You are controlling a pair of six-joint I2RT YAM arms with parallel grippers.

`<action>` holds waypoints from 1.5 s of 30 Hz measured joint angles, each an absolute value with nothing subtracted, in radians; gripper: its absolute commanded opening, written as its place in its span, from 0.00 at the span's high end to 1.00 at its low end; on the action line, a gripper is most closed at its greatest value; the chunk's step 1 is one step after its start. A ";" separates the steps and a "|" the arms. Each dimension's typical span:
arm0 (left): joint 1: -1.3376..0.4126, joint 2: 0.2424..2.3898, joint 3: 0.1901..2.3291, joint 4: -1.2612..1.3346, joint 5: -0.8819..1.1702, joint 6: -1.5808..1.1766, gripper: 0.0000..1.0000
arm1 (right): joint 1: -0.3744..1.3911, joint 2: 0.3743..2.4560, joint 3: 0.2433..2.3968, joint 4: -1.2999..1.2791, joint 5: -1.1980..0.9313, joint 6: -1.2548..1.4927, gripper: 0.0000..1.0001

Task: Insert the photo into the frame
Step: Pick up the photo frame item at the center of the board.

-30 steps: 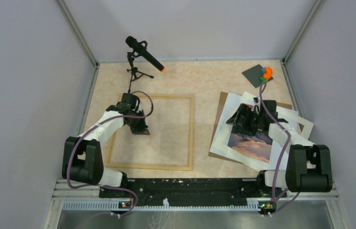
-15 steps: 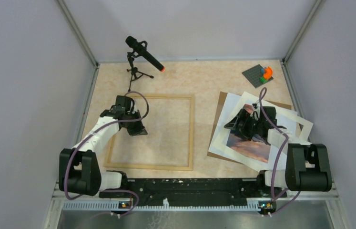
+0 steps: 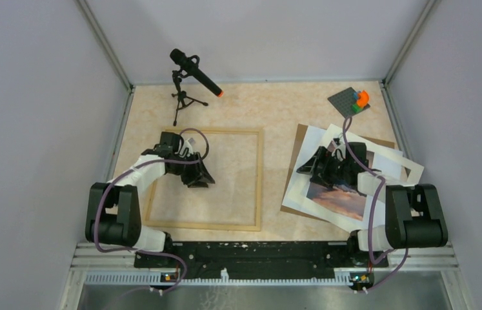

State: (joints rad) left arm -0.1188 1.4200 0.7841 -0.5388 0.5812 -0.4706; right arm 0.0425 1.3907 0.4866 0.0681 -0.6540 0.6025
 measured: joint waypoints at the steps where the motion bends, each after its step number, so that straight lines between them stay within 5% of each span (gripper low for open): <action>1: -0.115 1.429 0.784 -0.538 0.587 -0.467 0.54 | 0.043 1.391 0.487 0.070 -0.655 0.603 0.16; 8: -0.085 1.510 0.787 -0.523 0.638 -0.438 0.47 | 0.045 1.404 0.477 0.117 -0.670 0.604 0.16; 17: -0.063 1.642 0.857 -0.527 0.671 -0.407 0.92 | 0.046 1.407 0.456 0.178 -0.680 0.613 0.16; 22: -0.060 1.626 0.902 -0.591 0.578 -0.397 1.00 | 0.068 1.407 0.453 0.195 -0.663 0.611 0.16; 37: 0.062 1.464 1.035 -0.864 -0.048 -0.390 1.00 | 0.156 1.375 0.461 0.168 -0.572 0.580 0.15; 45: 0.076 1.464 1.054 -0.920 -0.182 -0.371 1.00 | 0.315 1.377 0.521 0.071 -0.485 0.553 0.15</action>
